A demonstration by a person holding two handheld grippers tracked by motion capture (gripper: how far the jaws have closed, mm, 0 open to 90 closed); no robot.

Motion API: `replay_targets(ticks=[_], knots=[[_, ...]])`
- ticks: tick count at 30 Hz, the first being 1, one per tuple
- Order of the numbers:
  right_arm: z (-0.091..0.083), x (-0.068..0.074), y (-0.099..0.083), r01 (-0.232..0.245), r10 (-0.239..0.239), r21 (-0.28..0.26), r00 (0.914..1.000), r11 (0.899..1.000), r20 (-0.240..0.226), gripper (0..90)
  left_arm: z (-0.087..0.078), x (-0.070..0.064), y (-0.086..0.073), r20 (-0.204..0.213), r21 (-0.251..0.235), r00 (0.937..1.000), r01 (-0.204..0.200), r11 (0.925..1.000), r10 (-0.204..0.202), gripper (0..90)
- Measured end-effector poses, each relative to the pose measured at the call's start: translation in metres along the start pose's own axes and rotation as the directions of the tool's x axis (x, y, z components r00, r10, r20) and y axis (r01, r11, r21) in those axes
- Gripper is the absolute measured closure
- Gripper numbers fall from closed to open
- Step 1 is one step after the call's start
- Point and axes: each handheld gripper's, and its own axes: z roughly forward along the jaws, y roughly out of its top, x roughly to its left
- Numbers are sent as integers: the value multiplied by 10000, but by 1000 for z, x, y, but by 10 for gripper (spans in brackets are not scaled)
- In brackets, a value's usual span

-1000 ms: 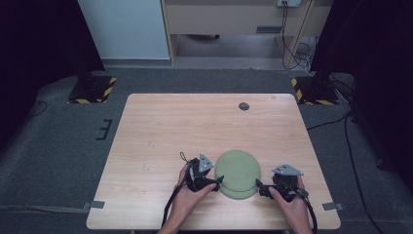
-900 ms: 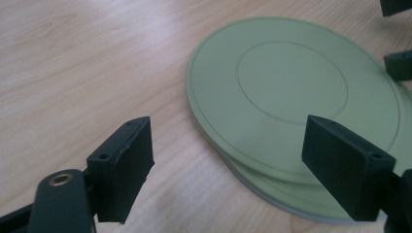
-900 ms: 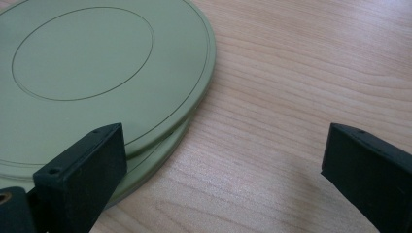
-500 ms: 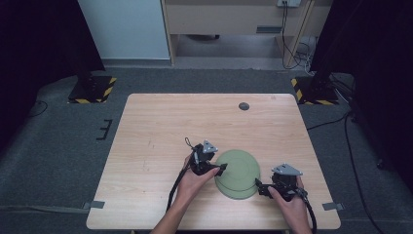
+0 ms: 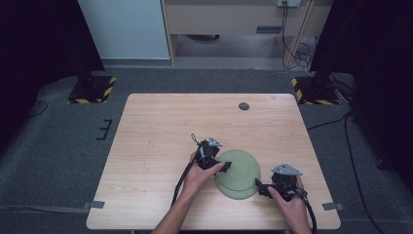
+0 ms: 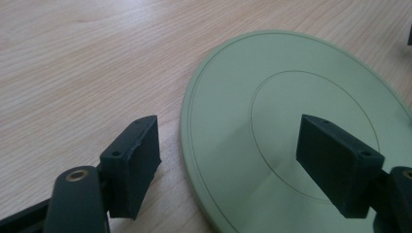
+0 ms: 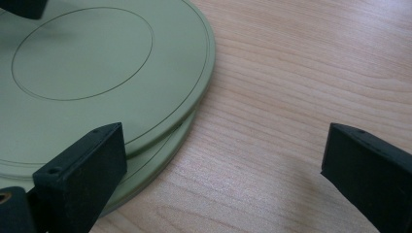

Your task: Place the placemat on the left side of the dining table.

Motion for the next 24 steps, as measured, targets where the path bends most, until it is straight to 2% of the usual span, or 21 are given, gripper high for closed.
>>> replay_targets(ticks=[3,8,12,17,19,24], knots=[[0,0,0,2,-2,1,10000,10000,6,30,3,-1,1,-45,53,10000,17,10000,-17,221],[0,0,0,7,-7,-3,10000,10000,8,30,9,0,0,301,267,9994,165,9995,-173,222],[0,0,0,2,-2,-1,10000,10000,9,31,10,-1,0,435,196,9985,325,9993,-333,218],[0,0,0,15,-15,-7,10000,10000,13,31,11,-2,1,375,254,9992,157,9996,-166,219],[0,1,0,10,-10,-13,10000,10000,17,31,11,-3,2,343,236,9990,283,9993,-291,230],[0,0,0,23,-23,-8,10000,10000,22,29,8,-3,2,233,127,9993,300,9995,-303,265]])
